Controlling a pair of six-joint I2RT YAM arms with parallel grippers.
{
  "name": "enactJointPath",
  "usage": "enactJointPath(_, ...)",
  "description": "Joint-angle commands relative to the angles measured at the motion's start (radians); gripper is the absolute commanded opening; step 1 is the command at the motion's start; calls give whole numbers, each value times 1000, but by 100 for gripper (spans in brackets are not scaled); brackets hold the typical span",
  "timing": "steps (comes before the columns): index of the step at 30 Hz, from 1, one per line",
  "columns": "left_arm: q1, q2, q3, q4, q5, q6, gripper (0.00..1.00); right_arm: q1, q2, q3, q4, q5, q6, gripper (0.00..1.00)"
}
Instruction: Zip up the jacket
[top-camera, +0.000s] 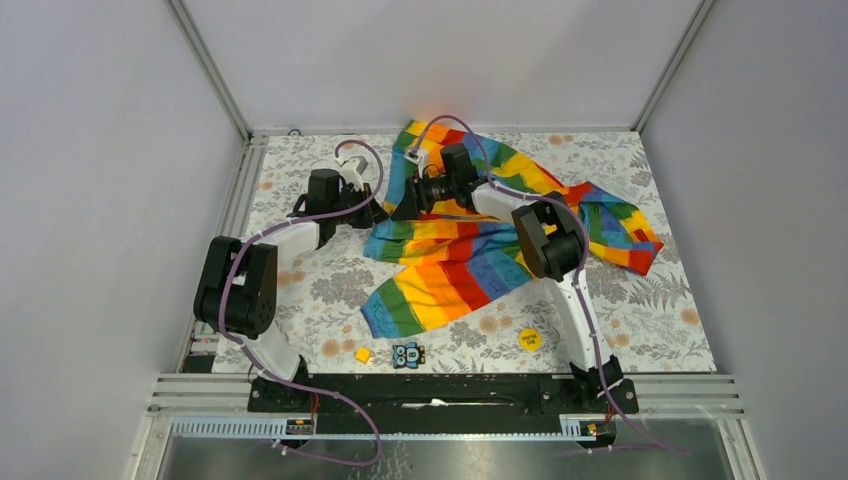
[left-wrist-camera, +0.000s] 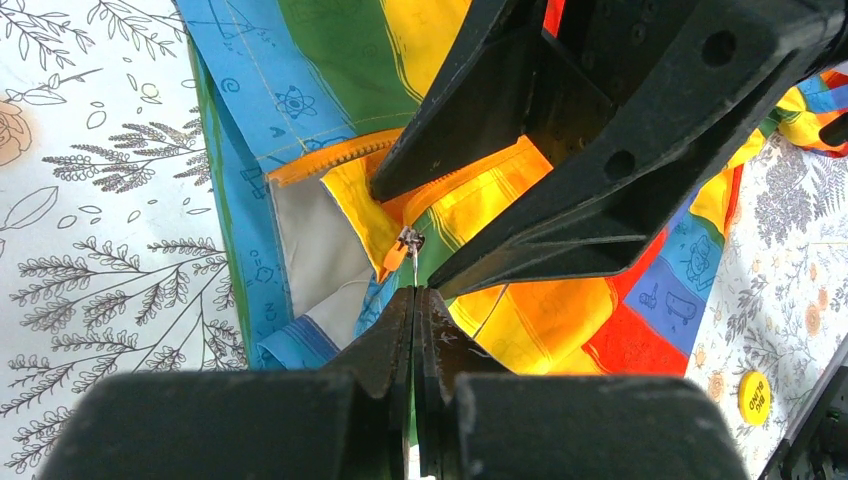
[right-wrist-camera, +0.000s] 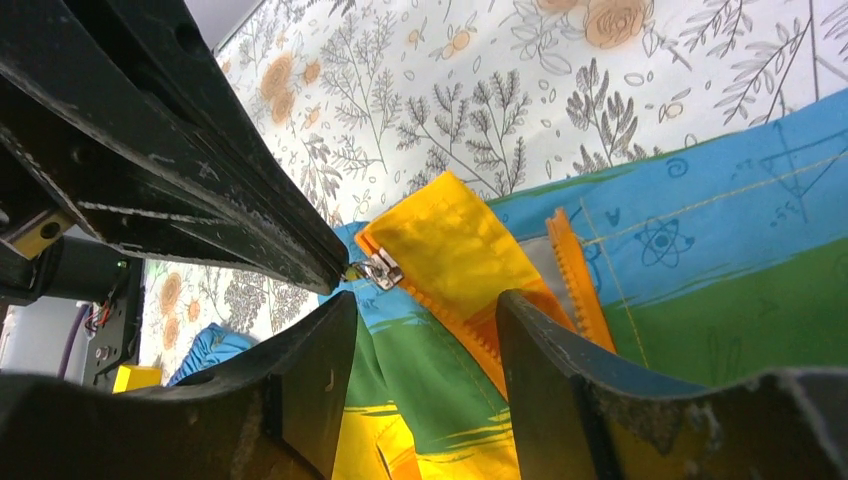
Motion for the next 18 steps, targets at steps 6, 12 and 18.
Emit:
enactJointPath(6,7,-35,17,24,15,27,0,6,58,116,42,-105,19,48)
enactJointPath(12,25,-32,16,39,20,9,0,8,18,6,175,-153,89,41)
enactJointPath(18,30,-18,22,40,43,-9,0,8,10,-37,282,-147,164,28)
